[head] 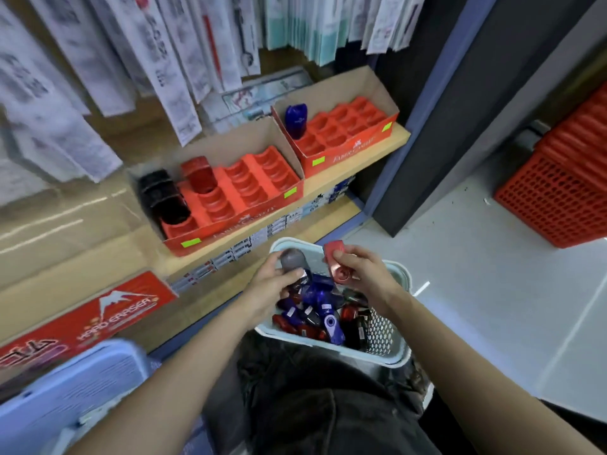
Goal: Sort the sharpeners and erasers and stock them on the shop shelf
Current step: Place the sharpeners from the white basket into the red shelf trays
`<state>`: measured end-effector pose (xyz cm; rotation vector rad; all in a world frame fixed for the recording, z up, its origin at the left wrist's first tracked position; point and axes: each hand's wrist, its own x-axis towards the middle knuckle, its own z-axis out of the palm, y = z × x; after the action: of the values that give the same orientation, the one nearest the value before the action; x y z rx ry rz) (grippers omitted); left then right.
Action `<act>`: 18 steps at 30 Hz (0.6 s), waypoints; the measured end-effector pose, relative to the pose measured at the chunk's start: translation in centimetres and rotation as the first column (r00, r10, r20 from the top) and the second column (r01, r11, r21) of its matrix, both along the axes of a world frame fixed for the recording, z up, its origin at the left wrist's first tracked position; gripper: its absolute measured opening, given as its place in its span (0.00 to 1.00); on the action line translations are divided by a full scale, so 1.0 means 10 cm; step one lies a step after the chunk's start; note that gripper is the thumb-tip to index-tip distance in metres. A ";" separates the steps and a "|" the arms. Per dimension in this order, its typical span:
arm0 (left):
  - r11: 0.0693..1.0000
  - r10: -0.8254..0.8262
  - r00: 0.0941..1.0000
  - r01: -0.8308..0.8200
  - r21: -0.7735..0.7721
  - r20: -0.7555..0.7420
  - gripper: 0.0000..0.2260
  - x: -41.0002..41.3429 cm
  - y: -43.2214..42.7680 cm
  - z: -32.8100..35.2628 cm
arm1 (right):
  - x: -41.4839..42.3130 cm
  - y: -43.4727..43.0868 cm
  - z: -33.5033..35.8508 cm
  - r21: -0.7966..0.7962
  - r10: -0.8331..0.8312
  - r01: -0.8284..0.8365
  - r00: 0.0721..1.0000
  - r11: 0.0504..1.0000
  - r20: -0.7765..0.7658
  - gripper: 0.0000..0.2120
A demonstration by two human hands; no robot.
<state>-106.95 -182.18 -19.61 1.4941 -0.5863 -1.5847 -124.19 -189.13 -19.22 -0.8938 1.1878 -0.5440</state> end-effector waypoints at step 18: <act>0.879 0.363 0.854 -0.182 -0.440 0.373 0.21 0.69 0.81 1.42 | 1.36 -0.11 1.44 -0.616 0.287 -0.301 0.950 0.728 -0.125 0.13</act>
<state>-100.07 -174.11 -5.42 1.5494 -0.8450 -0.8312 -110.61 -190.24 -4.81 -1.6419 0.8485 -0.6850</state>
